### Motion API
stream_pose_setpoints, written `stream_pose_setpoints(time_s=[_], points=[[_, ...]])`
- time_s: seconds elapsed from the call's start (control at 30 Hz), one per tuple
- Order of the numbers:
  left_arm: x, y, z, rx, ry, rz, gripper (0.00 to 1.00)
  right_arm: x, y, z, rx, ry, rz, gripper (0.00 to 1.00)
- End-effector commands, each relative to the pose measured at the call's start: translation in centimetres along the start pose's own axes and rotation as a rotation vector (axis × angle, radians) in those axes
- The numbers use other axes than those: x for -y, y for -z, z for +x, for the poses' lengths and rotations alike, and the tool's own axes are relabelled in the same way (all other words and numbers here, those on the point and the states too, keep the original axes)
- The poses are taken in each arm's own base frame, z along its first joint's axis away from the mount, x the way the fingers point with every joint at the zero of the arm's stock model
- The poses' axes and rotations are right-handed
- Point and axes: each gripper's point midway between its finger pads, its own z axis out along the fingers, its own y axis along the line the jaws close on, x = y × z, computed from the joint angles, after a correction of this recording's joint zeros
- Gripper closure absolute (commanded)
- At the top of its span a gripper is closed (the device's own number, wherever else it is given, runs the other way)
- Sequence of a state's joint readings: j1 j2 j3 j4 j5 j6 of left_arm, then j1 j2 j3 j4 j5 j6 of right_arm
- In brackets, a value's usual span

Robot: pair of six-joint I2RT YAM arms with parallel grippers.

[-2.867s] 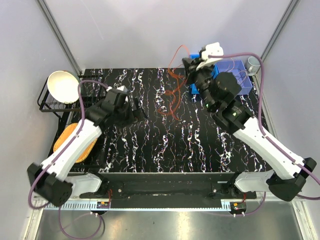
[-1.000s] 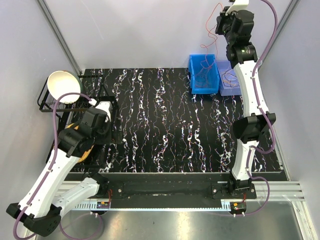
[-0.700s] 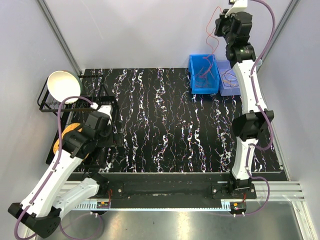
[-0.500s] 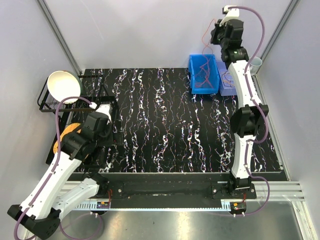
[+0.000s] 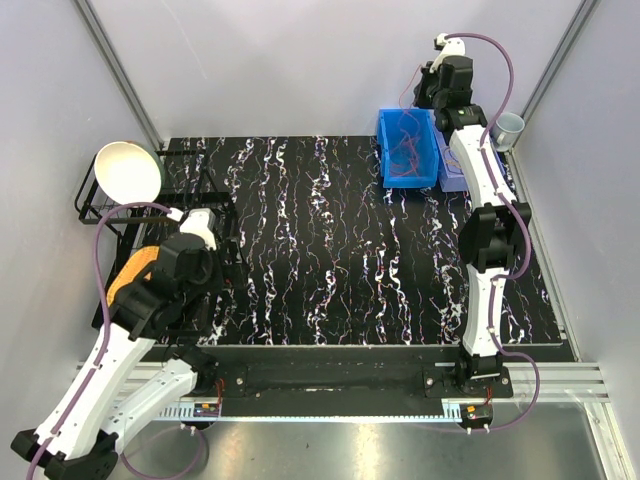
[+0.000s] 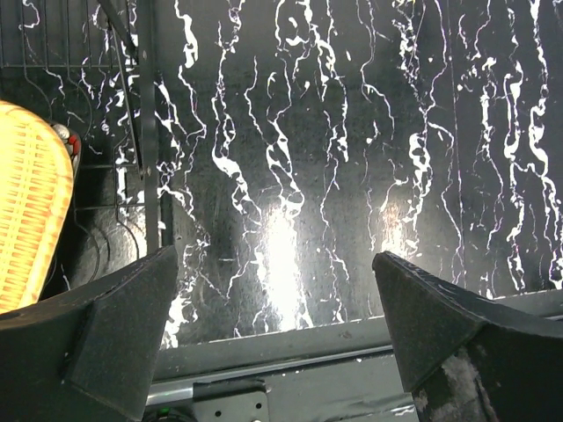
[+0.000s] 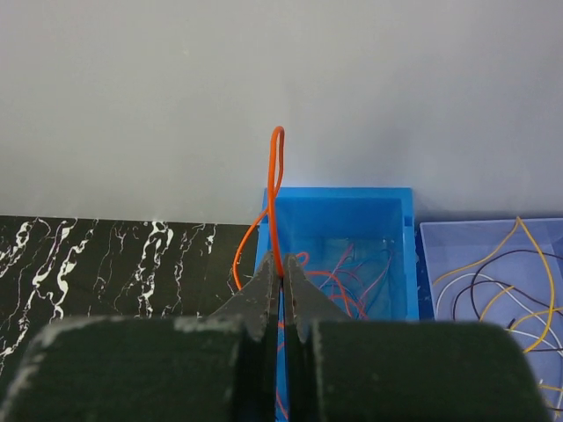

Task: Untangle the cables

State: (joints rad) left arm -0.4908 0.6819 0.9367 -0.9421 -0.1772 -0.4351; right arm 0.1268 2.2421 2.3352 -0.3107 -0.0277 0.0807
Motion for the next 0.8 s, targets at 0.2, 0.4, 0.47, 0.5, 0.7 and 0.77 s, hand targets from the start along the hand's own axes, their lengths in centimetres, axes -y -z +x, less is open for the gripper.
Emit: stream_pose_setpoints(time_s=[0.2,0.4,0.47,0.5,0.7,0.77], points=[[0.2,-0.6,-1.2,0.052,0.031,-0.006,0.04,0.2,-1.4,3.3,-0.053,-0.078,0.001,1.00],[0.1,-0.7,-1.1,0.049,0.031,-0.012,0.04,0.7,-2.2,6.2,-0.109,-0.116,0.018,1.00],[0.1,-0.7,-1.1,0.048,0.031,-0.014,0.04,0.8,-2.2,6.8,-0.127,-0.129,0.030,0.82],[0.0,-0.7,-1.1,0.048,0.031,-0.014,0.04,0.8,-2.1,6.8,-0.131,-0.138,0.036,0.54],[0.0,-0.7,-1.1,0.050,0.033,-0.018,0.04,0.7,-1.2,5.2,-0.111,-0.149,0.041,0.26],[-0.1,-0.8,-1.1,0.050,0.033,-0.022,0.04,0.7,-1.0,4.7,-0.105,-0.152,0.039,0.25]])
